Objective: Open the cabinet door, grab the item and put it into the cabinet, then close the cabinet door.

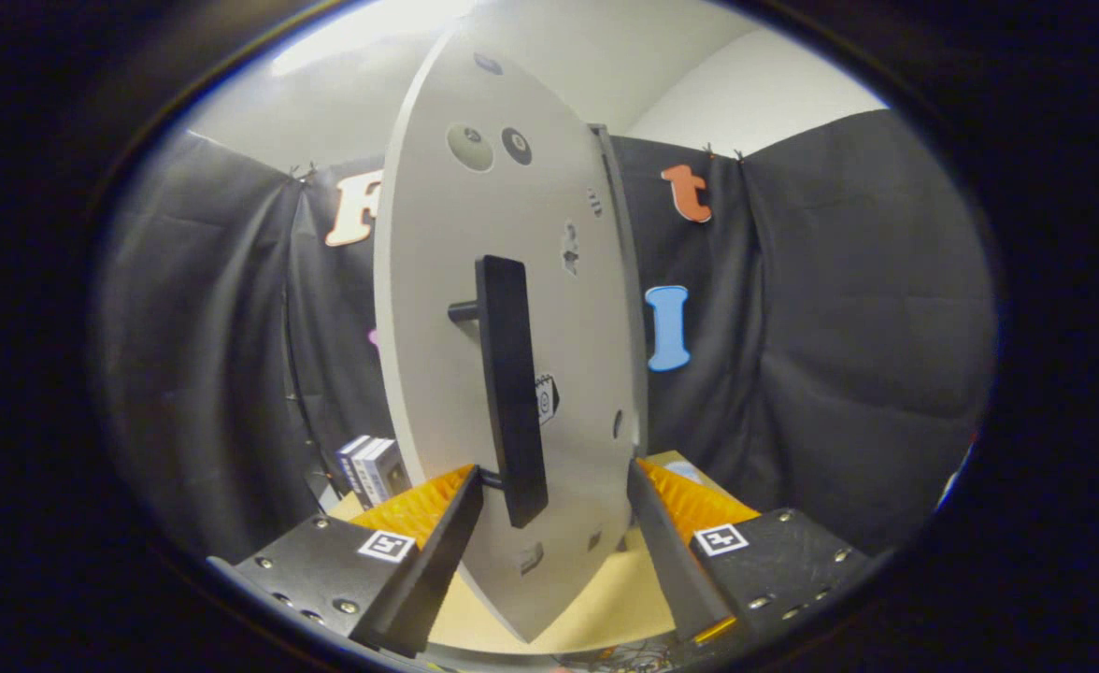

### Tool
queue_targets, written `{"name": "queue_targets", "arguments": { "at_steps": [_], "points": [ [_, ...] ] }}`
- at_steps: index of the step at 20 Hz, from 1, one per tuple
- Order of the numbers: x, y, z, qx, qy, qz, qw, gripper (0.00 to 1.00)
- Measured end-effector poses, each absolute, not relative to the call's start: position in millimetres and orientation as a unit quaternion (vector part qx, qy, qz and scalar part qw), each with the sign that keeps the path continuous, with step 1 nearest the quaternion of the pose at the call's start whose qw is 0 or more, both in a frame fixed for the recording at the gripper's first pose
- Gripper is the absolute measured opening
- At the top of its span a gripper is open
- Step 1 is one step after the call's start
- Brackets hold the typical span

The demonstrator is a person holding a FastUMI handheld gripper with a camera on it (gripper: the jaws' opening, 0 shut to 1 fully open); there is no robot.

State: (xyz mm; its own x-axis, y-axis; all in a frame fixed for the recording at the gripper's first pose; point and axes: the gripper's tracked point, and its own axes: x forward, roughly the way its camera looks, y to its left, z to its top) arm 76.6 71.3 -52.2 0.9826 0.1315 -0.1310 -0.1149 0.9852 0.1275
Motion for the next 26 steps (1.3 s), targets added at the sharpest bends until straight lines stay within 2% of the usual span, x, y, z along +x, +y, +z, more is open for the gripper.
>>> {"name": "queue_targets", "arguments": {
  "at_steps": [6,13,19,26],
  "points": [
    [131.1,152.7,-63.9,0.079,0.082,0.126,0.985,1.00],
    [196.8,227.2,-64.3,0.055,0.069,0.169,0.982,1.00],
    [229.7,245.0,-57.1,0.034,0.056,0.168,0.984,1.00],
    [262.4,251.6,-53.1,0.034,0.037,0.110,0.993,1.00]
  ]
}}
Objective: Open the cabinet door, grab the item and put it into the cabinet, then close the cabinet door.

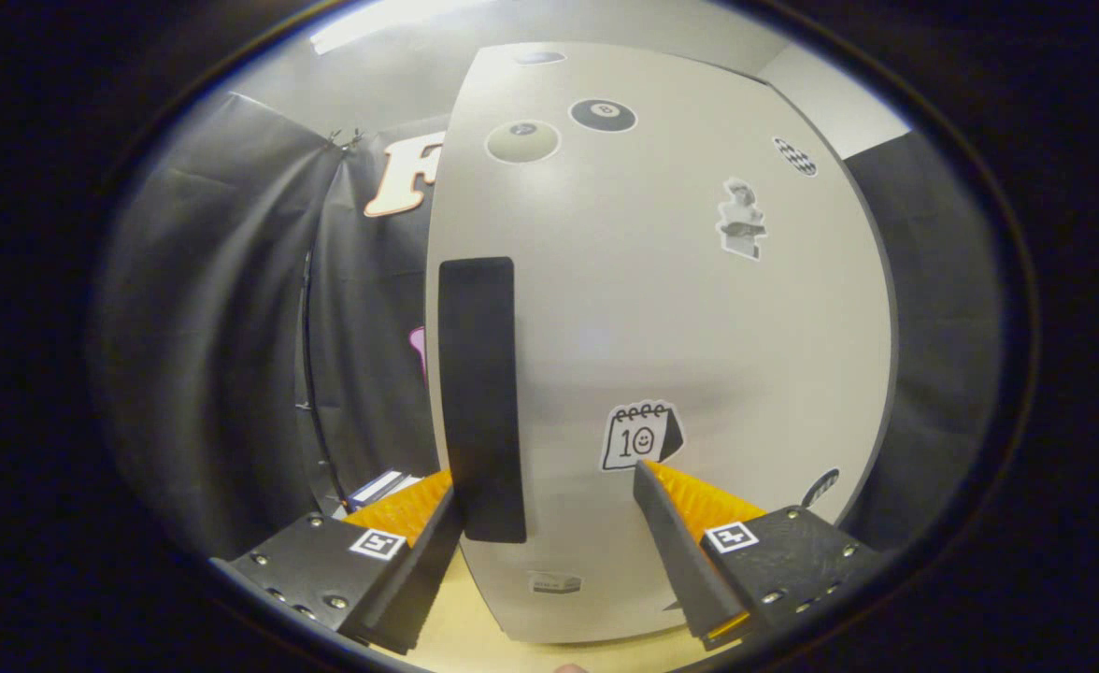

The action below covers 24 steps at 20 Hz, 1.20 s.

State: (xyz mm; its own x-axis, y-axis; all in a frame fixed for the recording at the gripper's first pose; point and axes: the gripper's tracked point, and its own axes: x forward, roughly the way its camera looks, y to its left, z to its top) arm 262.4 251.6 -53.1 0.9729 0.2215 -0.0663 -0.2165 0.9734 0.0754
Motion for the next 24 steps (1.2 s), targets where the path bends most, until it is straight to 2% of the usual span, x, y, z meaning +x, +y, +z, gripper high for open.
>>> {"name": "queue_targets", "arguments": {
  "at_steps": [6,15,19,24],
  "points": [
    [272.6,254.5,-52.9,0.032,0.026,0.087,0.995,1.00],
    [275.2,257.1,-53.3,0.034,0.019,0.087,0.995,1.00],
    [241.3,252.7,-41.0,0.039,0.017,0.094,0.995,1.00],
    [163.2,219.2,-37.8,0.003,0.023,0.074,0.997,1.00]
  ]
}}
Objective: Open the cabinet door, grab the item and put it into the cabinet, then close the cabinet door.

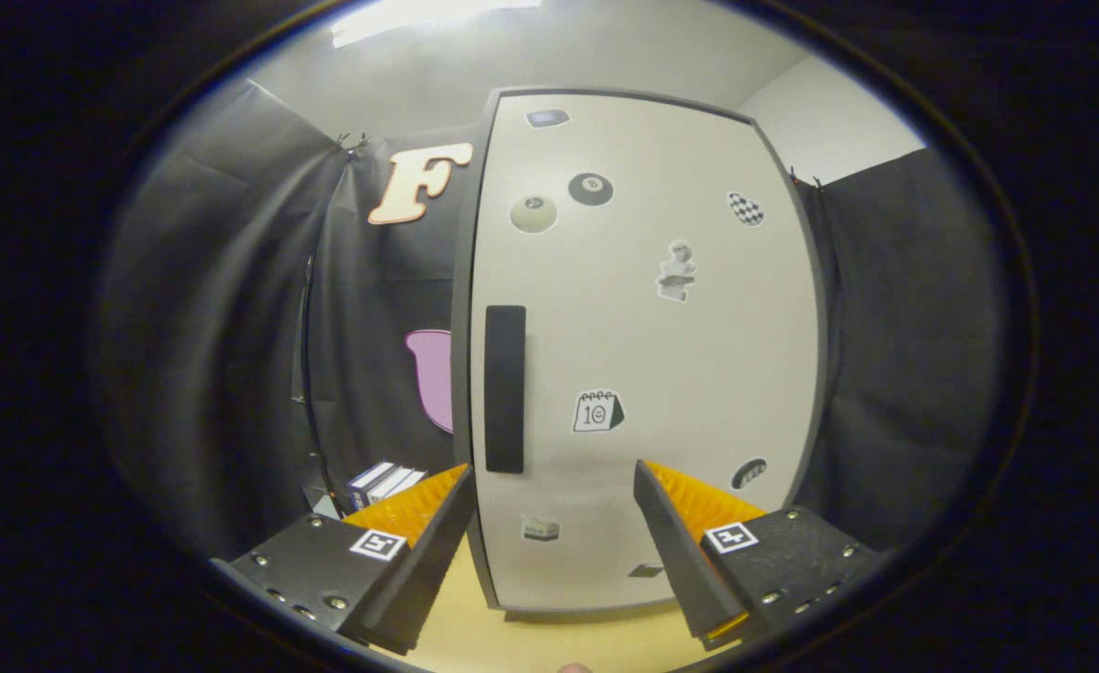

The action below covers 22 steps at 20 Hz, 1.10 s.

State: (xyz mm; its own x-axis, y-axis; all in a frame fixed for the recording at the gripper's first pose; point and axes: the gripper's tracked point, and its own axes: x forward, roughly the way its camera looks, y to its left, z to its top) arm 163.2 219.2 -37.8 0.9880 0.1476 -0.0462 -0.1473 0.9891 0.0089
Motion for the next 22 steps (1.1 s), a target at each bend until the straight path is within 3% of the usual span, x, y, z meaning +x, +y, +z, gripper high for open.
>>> {"name": "queue_targets", "arguments": {
  "at_steps": [12,22],
  "points": [
    [32.4,150.8,-13.5,-0.004,0.014,-0.001,1.000,1.00],
    [22.9,141.2,-22.7,-0.019,0.035,-0.015,0.999,1.00]
  ]
}}
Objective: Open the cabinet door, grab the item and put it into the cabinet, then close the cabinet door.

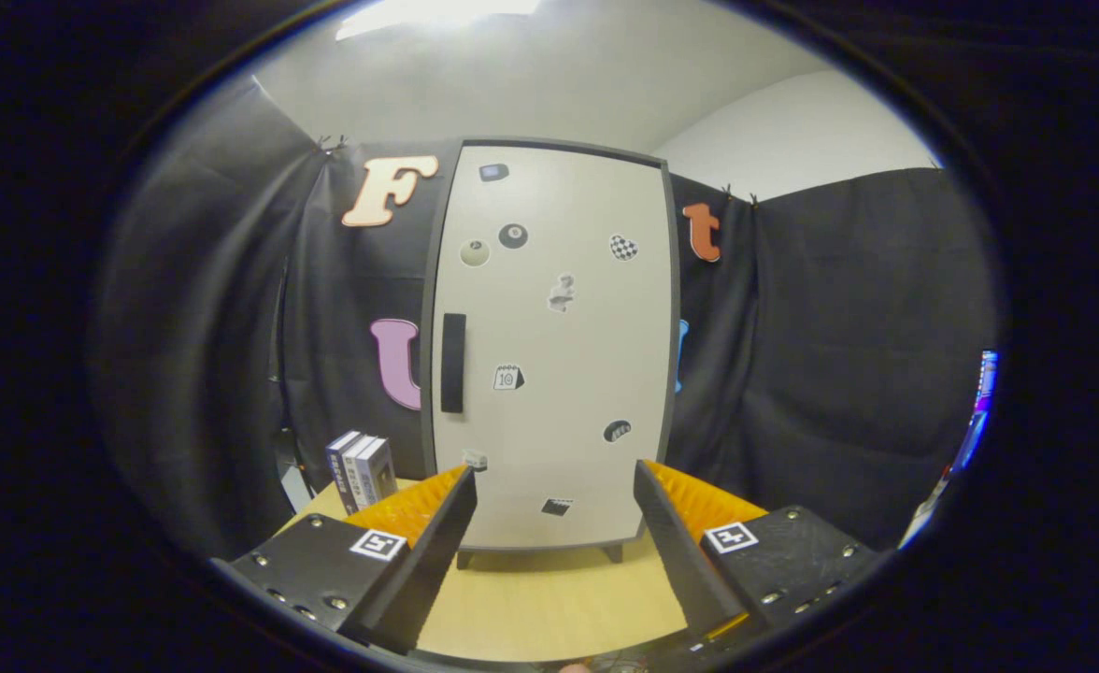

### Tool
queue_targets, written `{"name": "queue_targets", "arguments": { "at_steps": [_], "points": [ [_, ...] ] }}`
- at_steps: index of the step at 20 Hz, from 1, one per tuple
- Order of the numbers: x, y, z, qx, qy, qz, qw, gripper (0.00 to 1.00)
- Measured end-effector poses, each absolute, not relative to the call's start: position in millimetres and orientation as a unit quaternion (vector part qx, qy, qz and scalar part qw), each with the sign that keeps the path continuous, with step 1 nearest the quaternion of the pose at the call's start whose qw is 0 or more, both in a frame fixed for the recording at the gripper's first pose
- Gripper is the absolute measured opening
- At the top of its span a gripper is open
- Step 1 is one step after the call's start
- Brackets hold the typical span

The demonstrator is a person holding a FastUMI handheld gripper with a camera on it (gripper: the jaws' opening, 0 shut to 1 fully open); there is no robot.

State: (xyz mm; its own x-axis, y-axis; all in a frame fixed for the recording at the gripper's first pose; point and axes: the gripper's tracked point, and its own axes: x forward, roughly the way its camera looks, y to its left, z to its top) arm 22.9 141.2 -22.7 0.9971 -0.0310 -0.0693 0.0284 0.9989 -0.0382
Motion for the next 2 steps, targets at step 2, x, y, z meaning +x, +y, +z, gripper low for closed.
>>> {"name": "queue_targets", "arguments": {
  "at_steps": [2],
  "points": [
    [23.3,145.3,-24.4,-0.013,0.039,-0.011,0.999,1.00]
  ]
}}
